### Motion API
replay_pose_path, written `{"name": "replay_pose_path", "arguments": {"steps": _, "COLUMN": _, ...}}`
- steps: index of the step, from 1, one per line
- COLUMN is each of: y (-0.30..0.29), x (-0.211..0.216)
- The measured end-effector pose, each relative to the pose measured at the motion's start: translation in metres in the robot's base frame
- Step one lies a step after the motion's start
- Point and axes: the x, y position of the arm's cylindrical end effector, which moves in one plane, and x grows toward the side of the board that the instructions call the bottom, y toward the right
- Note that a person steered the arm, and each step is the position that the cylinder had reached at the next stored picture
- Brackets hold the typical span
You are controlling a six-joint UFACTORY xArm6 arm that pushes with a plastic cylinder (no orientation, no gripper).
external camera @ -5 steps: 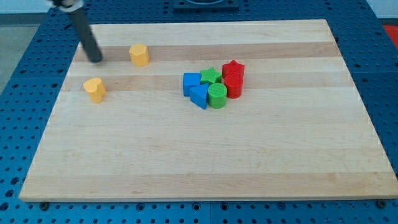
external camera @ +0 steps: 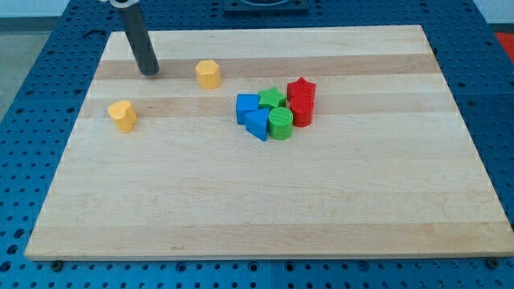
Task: Move yellow hexagon to the right side of the board
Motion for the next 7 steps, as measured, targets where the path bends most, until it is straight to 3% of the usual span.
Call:
{"name": "replay_pose_path", "arguments": {"steps": 1, "y": 0.033, "x": 0.0}}
{"name": "replay_pose_path", "arguments": {"steps": 5, "y": 0.07, "x": 0.031}}
{"name": "replay_pose_path", "arguments": {"steps": 7, "y": 0.188, "x": 0.013}}
